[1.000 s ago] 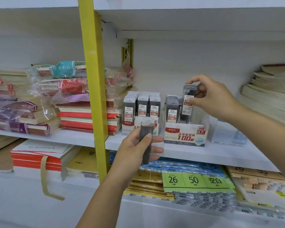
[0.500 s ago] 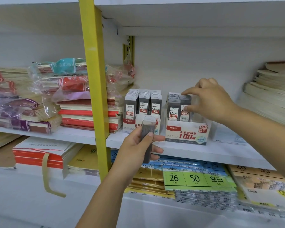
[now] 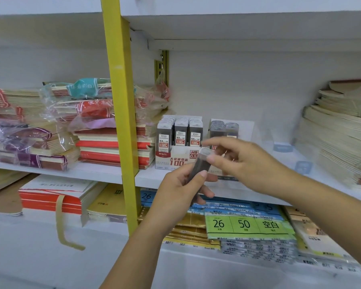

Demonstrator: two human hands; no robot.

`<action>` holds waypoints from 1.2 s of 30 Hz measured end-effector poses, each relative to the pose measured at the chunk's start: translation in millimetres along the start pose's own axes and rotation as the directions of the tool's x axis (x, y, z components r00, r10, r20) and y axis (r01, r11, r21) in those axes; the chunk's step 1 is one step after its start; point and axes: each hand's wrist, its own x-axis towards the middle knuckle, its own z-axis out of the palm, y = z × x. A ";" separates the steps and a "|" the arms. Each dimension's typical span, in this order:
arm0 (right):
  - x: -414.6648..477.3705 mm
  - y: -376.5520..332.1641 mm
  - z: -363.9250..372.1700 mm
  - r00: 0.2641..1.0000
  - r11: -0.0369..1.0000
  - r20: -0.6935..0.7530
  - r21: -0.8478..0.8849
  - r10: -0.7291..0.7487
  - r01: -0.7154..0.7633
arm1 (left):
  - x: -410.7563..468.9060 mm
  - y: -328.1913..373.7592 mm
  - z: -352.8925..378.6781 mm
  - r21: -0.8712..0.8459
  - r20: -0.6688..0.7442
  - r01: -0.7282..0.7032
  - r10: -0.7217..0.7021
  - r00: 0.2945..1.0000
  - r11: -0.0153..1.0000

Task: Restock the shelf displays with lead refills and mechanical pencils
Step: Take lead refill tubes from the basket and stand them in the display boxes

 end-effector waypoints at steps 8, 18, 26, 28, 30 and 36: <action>-9.0 14.2 -11.2 0.998 0.915 0.044 0.400 0.036 -0.051 | -5.9 -4.2 -12.3 0.095 0.048 0.073 -0.078 0.996 0.993; -10.9 24.7 -2.1 0.981 0.786 -0.096 0.614 0.170 -0.076 | -1.0 -11.4 3.9 0.027 -0.073 0.015 -0.013 0.997 1.000; -0.8 18.6 -6.2 0.974 0.857 -0.152 0.511 0.169 -0.069 | 6.7 -11.7 6.7 0.116 -0.169 -0.043 0.062 0.984 0.992; 11.6 11.4 -13.1 0.959 0.899 -0.252 0.438 0.130 -0.006 | 9.9 -12.7 -2.5 0.291 -0.272 -0.099 0.181 0.945 0.951; 28.3 2.5 -17.7 0.939 0.935 -0.340 0.347 0.049 0.077 | 12.5 -15.0 -16.1 0.527 -0.341 -0.110 0.328 0.881 0.843; 80.8 -18.8 -3.4 0.931 0.988 -0.345 0.050 -0.122 0.147 | 15.5 -32.9 -44.9 0.817 -0.279 0.000 0.396 0.875 0.576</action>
